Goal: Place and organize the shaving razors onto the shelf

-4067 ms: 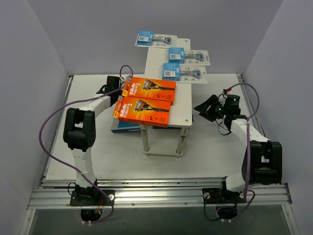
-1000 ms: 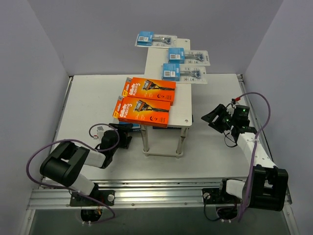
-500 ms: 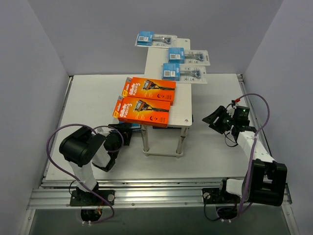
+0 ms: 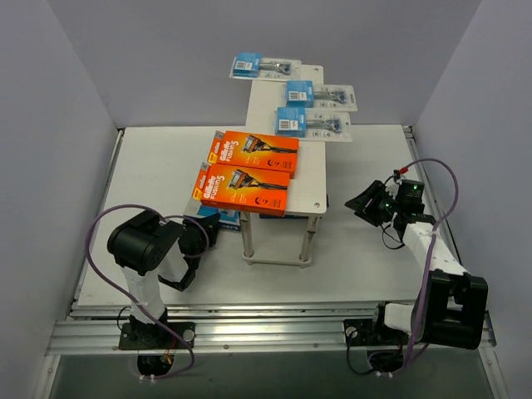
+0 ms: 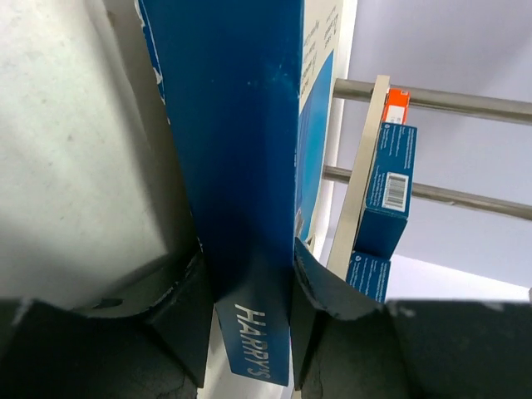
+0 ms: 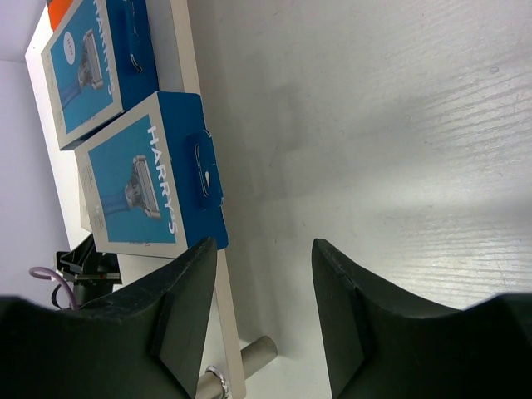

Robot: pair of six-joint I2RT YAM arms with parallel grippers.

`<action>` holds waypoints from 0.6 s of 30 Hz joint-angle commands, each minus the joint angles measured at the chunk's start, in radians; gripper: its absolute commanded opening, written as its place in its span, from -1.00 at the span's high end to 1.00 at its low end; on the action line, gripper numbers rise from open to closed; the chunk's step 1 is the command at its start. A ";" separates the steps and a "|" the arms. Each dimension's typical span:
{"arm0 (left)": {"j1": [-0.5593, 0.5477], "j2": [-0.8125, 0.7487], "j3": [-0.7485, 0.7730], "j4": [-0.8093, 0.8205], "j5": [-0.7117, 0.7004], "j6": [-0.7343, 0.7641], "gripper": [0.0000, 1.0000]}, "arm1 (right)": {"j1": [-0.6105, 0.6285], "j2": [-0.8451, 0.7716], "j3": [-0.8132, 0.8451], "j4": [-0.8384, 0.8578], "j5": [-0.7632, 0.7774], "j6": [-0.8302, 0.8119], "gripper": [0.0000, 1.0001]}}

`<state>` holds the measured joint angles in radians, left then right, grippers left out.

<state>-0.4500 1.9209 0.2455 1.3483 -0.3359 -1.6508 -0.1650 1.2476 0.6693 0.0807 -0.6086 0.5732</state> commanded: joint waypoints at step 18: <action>0.145 -0.909 -0.111 -0.516 0.138 0.190 0.60 | -0.005 -0.095 -0.022 -0.016 0.020 -0.001 0.13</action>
<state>-0.3302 1.2091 0.1184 1.0649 -0.2443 -1.5120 -0.1665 1.2118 0.6601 0.0746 -0.5983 0.5732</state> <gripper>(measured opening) 0.432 0.437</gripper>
